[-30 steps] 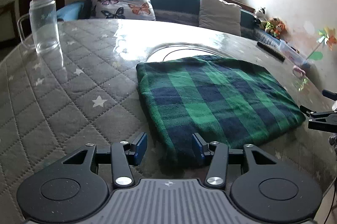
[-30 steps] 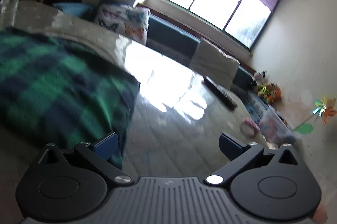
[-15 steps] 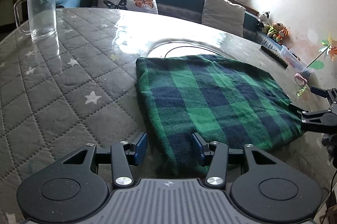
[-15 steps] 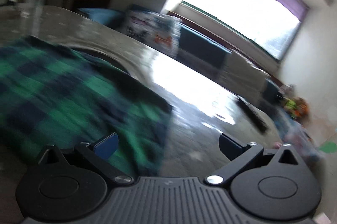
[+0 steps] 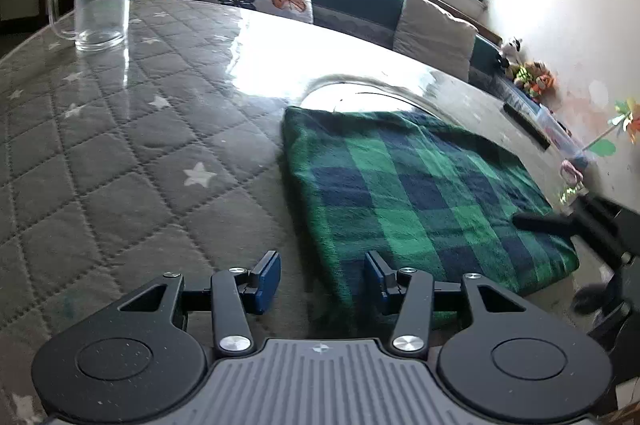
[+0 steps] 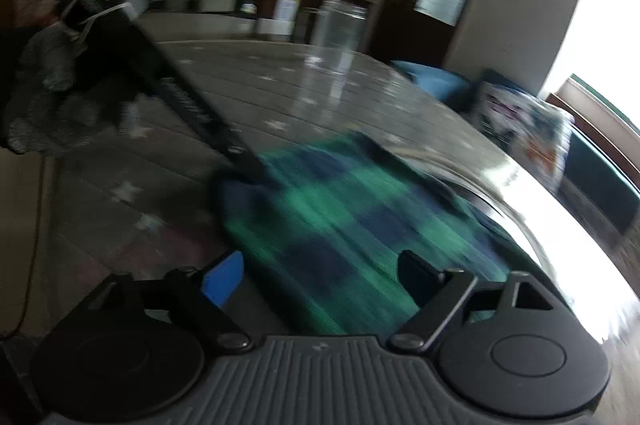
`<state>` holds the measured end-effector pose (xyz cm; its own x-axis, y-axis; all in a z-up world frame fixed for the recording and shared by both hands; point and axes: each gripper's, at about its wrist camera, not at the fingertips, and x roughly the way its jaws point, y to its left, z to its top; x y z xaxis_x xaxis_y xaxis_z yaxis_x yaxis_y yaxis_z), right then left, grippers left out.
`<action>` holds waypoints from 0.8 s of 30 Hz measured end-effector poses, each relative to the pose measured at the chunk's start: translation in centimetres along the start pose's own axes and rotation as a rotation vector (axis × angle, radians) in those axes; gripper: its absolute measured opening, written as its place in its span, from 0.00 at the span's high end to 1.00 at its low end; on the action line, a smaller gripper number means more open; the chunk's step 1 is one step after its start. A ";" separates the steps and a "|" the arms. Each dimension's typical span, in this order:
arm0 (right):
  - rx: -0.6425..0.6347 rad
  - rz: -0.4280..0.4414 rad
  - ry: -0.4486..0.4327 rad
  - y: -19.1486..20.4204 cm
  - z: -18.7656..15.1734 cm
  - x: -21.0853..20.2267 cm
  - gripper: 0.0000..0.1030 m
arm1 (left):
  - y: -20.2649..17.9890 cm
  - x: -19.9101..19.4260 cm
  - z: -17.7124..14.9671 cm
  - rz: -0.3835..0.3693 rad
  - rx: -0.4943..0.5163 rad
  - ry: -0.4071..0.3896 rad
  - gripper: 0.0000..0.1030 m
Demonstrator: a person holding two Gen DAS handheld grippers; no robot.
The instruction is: Fold clothes
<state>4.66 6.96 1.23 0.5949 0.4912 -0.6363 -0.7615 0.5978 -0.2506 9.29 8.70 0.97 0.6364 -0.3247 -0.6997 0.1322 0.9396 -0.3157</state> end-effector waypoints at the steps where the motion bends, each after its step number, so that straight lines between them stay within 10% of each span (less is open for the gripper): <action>1: -0.014 0.022 -0.005 0.5 0.5 0.5 0.22 | 0.3 -0.3 0.1 0.007 -0.011 -0.007 0.53; 13: -0.179 0.056 -0.006 4.7 3.0 4.2 0.61 | 2.4 -0.8 2.0 -0.055 -0.171 -0.017 0.45; 17: -0.117 0.050 -0.023 3.9 3.2 3.4 0.89 | 2.6 0.3 2.4 -0.106 -0.245 0.000 0.40; 24: 0.082 0.081 -0.102 0.6 3.8 0.5 0.95 | 3.2 2.5 3.0 -0.215 -0.390 0.038 0.40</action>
<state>5.48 9.95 3.51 0.5585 0.5996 -0.5732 -0.7872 0.6010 -0.1384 13.60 11.19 0.19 0.5967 -0.5185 -0.6125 -0.0430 0.7415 -0.6696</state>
